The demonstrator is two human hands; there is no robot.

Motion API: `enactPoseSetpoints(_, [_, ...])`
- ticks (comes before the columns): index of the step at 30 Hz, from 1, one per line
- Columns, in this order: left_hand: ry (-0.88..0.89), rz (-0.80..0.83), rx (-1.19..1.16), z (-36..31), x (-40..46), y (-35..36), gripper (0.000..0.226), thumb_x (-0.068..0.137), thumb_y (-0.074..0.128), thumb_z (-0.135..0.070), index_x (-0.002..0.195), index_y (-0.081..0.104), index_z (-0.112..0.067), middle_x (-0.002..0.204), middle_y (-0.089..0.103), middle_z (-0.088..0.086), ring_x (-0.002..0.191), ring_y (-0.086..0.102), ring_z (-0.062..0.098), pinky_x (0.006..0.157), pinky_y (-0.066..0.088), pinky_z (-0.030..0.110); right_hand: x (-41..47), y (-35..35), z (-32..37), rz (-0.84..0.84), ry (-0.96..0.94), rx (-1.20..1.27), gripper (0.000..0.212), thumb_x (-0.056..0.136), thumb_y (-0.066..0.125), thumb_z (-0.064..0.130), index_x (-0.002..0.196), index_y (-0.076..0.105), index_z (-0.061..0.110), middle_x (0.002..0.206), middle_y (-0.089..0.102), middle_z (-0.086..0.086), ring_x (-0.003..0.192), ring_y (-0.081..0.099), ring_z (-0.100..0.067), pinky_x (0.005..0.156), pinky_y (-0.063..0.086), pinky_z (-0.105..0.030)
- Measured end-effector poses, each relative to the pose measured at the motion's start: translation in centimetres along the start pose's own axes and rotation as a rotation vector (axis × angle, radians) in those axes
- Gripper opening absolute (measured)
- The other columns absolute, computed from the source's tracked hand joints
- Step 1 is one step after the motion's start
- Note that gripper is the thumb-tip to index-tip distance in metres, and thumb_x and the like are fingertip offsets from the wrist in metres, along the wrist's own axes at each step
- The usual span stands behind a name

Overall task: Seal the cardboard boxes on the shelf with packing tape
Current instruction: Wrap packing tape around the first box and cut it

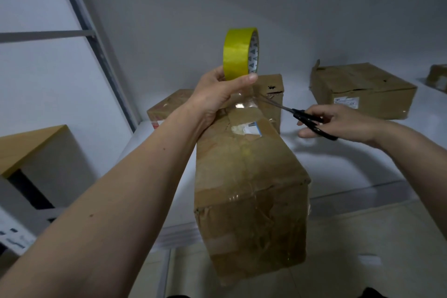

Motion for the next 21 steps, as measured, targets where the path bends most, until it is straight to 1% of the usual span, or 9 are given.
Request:
enactPoseSetpoints(2, [0.001,-0.009,0.017,-0.1,0.0,0.0,0.029,0.078,0.079,-0.017,0.104,0.068,-0.011,0.087,0.072,-0.003,0.069,0.068,0.003,0.063,0.051,0.014,0.0,-0.5,0.4,0.069,0.009,-0.013,0.053,0.057,0.071,0.05,0.101,0.069,0.021,0.112,0.064,-0.011,0.108,0.057,-0.024,0.084,0.042,-0.03])
enactPoseSetpoints(3, [-0.001,-0.013,0.015,-0.1,0.1,0.0,0.031,0.078,0.079,-0.017,0.106,0.068,-0.011,0.089,0.072,-0.002,0.07,0.068,0.003,0.064,0.051,0.014,0.1,-0.7,0.7,0.097,0.011,-0.021,0.051,0.058,0.072,0.049,0.101,0.07,0.023,0.111,0.065,-0.008,0.108,0.057,-0.022,0.084,0.042,-0.03])
enactPoseSetpoints(6, [0.003,-0.007,0.022,0.1,0.3,-0.1,0.044,0.067,0.086,-0.025,0.106,0.071,-0.013,0.096,0.074,0.0,0.079,0.069,0.008,0.077,0.052,0.024,1.0,-1.1,1.7,0.154,-0.001,-0.082,0.049,0.059,0.08,0.055,0.098,0.073,0.026,0.104,0.066,-0.002,0.103,0.057,-0.018,0.077,0.041,-0.025])
enactPoseSetpoints(7, [0.001,-0.004,0.017,0.1,0.3,-0.1,0.046,0.064,0.087,-0.027,0.105,0.071,-0.014,0.096,0.074,0.0,0.08,0.069,0.009,0.078,0.052,0.024,1.4,-1.3,2.0,0.16,-0.011,-0.112,0.051,0.057,0.081,0.059,0.097,0.073,0.028,0.102,0.066,-0.002,0.101,0.058,-0.018,0.076,0.041,-0.026])
enactPoseSetpoints(11, [-0.019,0.004,-0.086,0.2,0.3,0.0,0.038,0.07,0.081,-0.014,0.105,0.068,-0.007,0.085,0.075,0.001,0.071,0.071,0.01,0.064,0.053,0.02,2.8,-2.0,3.4,0.168,-0.06,-0.211,0.06,0.05,0.077,0.071,0.092,0.075,0.028,0.096,0.066,-0.007,0.098,0.059,-0.027,0.076,0.04,-0.031])
enactPoseSetpoints(14, [-0.028,0.017,-0.095,0.2,0.2,-0.1,0.028,0.078,0.076,-0.003,0.104,0.066,-0.004,0.072,0.072,-0.001,0.061,0.067,0.009,0.058,0.053,0.02,3.4,-2.6,4.0,0.2,-0.077,-0.261,0.074,0.035,0.071,0.081,0.091,0.075,0.032,0.097,0.068,-0.008,0.096,0.06,-0.027,0.076,0.04,-0.029])
enactPoseSetpoints(17, [-0.033,0.032,-0.132,0.2,0.3,-0.1,0.028,0.076,0.076,-0.001,0.101,0.065,-0.004,0.071,0.071,-0.001,0.059,0.066,0.01,0.057,0.052,0.02,3.8,-2.9,4.5,0.198,-0.072,-0.294,0.067,0.036,0.075,0.077,0.087,0.076,0.033,0.092,0.066,-0.015,0.081,0.056,-0.024,0.07,0.038,-0.028])
enactPoseSetpoints(18, [-0.032,0.036,-0.145,0.2,0.3,-0.2,0.027,0.075,0.076,-0.001,0.1,0.065,-0.004,0.072,0.071,0.0,0.06,0.067,0.01,0.058,0.052,0.021,3.8,-3.0,4.6,0.19,-0.076,-0.307,0.062,0.038,0.078,0.074,0.083,0.077,0.032,0.083,0.064,-0.015,0.075,0.053,-0.024,0.069,0.036,-0.028])
enactPoseSetpoints(21, [-0.023,0.053,-0.151,0.2,0.3,0.0,0.033,0.074,0.077,-0.003,0.104,0.064,-0.002,0.072,0.07,0.0,0.058,0.065,0.009,0.055,0.051,0.019,3.8,-2.9,4.6,0.166,-0.087,-0.331,0.044,0.043,0.081,0.057,0.068,0.076,0.021,0.056,0.047,-0.003,0.053,0.038,-0.011,0.058,0.029,-0.027])
Point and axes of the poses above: each hand's wrist, its own x-axis towards the middle knuckle, its own y-axis out of the palm, z = x × y, the point moved 1 cm from there along x, towards the middle knuckle
